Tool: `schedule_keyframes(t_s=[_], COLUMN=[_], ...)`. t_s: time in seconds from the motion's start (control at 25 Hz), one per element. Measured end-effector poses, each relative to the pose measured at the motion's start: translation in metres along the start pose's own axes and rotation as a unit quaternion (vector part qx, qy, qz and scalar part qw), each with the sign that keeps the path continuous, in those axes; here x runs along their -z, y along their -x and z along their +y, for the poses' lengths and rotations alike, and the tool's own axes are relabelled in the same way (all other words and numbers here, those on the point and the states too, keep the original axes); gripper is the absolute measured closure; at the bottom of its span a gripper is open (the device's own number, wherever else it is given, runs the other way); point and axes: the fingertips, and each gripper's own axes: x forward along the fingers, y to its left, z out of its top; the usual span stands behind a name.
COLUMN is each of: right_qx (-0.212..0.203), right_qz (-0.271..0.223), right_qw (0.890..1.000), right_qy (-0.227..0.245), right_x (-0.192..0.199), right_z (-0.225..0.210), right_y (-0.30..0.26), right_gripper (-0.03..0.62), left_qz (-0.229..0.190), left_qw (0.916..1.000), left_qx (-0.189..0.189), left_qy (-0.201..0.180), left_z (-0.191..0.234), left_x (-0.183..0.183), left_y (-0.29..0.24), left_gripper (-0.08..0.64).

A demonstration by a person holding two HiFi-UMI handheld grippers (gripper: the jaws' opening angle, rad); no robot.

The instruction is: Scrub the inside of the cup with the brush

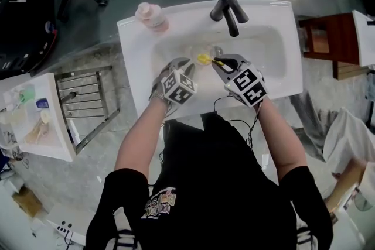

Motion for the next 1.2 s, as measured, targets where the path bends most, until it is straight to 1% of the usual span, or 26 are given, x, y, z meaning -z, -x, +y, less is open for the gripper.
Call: schedule_keyframes(t_s=[0.2, 0.36, 0.68, 0.92, 1.2], right_qx=[-0.010, -0.008, 0.028, 0.052, 0.062], right_qz=[0.009, 0.007, -0.003, 0.008, 0.023], right_qw=[1.000, 1.000, 1.000, 0.998, 0.997], right_qy=[0.022, 0.019, 0.012, 0.028, 0.028], right_x=[-0.006, -0.012, -0.024, -0.024, -0.017], right_z=[0.009, 0.007, -0.015, -0.028, -0.040], right_y=[-0.010, -0.014, -0.017, -0.017, -0.013], right_gripper=[0.555, 0.555, 0.555, 0.554, 0.552], left_qz=[-0.014, -0.021, -0.029, -0.034, -0.037], left_qw=[0.9999, 0.9997, 0.9994, 0.9992, 0.9991], left_qx=[0.006, 0.007, 0.015, 0.015, 0.016], left_qy=[-0.001, -0.004, -0.012, -0.012, -0.011], left_z=[-0.001, -0.002, -0.006, -0.006, -0.005], left_x=[-0.004, -0.004, -0.006, -0.008, -0.007], left_y=[0.003, 0.005, 0.007, 0.009, 0.009], left_gripper=[0.503, 0.506, 0.509, 0.509, 0.509])
